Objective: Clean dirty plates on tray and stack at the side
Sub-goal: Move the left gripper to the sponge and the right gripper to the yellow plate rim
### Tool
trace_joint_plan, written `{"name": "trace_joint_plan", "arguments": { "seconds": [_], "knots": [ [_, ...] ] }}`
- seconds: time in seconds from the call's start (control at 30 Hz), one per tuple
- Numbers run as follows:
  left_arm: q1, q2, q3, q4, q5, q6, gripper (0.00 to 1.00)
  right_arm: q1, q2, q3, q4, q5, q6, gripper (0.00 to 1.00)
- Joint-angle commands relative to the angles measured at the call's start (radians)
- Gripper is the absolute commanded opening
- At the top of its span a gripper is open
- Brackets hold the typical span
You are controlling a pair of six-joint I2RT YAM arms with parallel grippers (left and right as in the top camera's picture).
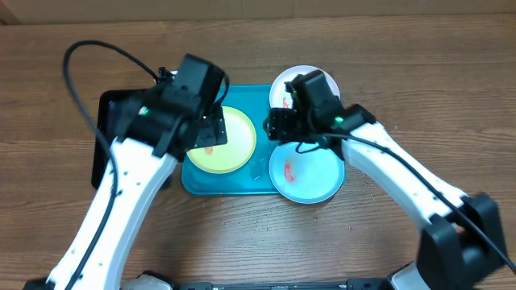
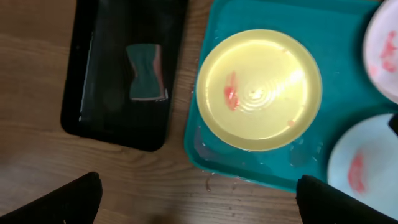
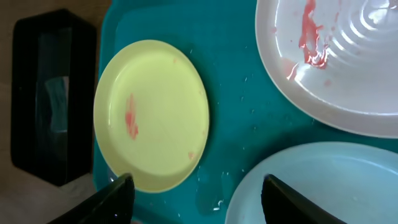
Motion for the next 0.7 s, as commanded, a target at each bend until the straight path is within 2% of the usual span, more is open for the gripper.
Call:
{"name": "trace_joint_plan", "arguments": {
  "seconds": [0.0,0.17,0.37,0.53,0.67],
  "knots": [
    [0.024,0.027,0.016,-0.016,-0.070,-0.103,0.99,0.001,0.031,0.045,0.019,0.029,0.023,0.67],
    [0.050,0.092,0.016,-0.029,-0.080,-0.106,0.96,0.003,0.079,0.045,0.057,0.029,0.022,0.66],
    [0.063,0.157,0.016,-0.025,-0.166,-0.088,0.91,0.030,0.134,0.045,0.141,0.035,0.023,0.61],
    [0.095,0.160,0.016,-0.002,-0.154,-0.037,0.85,0.066,0.166,0.045,0.178,0.079,0.022,0.61],
    [0.145,0.169,0.010,0.009,-0.150,0.012,0.85,0.080,0.196,0.045,0.185,0.086,0.022,0.61]
  ]
}}
